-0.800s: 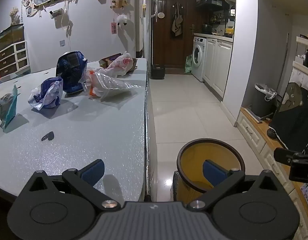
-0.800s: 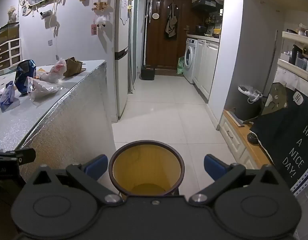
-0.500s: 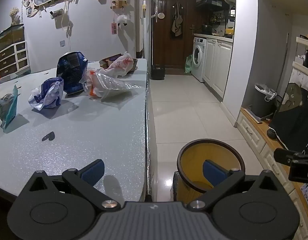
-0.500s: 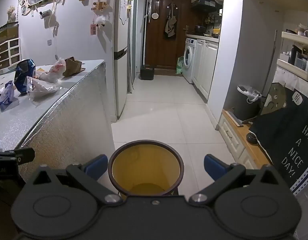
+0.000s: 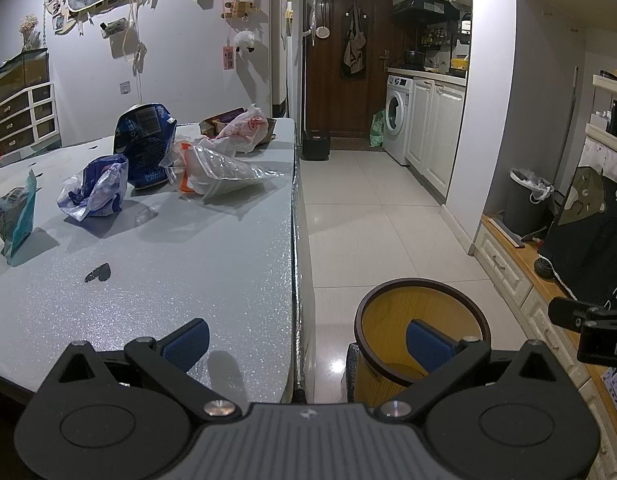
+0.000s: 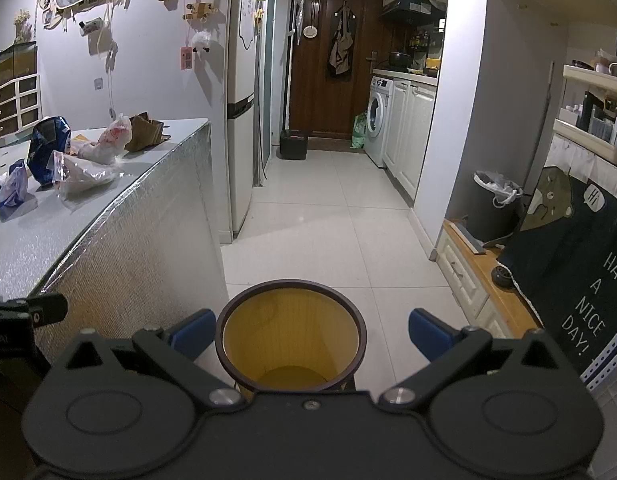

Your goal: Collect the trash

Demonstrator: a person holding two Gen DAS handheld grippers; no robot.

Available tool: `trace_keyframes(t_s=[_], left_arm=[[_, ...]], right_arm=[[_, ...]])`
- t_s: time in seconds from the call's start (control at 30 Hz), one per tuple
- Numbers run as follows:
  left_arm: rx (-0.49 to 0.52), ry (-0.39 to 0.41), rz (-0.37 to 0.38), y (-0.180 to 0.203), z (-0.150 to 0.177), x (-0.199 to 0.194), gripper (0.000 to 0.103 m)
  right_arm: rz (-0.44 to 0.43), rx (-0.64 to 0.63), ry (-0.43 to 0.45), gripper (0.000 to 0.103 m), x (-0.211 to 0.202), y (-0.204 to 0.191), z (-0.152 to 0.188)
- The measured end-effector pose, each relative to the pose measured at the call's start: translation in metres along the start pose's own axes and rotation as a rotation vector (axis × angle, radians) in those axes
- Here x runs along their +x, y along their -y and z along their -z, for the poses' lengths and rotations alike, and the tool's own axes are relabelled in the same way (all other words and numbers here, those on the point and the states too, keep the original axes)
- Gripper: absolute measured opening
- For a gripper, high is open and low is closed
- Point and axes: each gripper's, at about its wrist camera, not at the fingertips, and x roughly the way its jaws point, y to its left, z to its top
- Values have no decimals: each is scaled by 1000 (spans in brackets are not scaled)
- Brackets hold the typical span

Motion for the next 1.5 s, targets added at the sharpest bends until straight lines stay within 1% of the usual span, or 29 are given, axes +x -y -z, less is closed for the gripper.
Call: trace_keyframes(t_s=[0.5, 1.5], left_arm=[[-2, 3, -2, 0, 1, -1, 103], [-3, 4, -1, -1, 1, -1, 103]], right_arm=[[15, 5, -1, 103, -3, 4, 2], [15, 4, -1, 103, -4, 4, 2]])
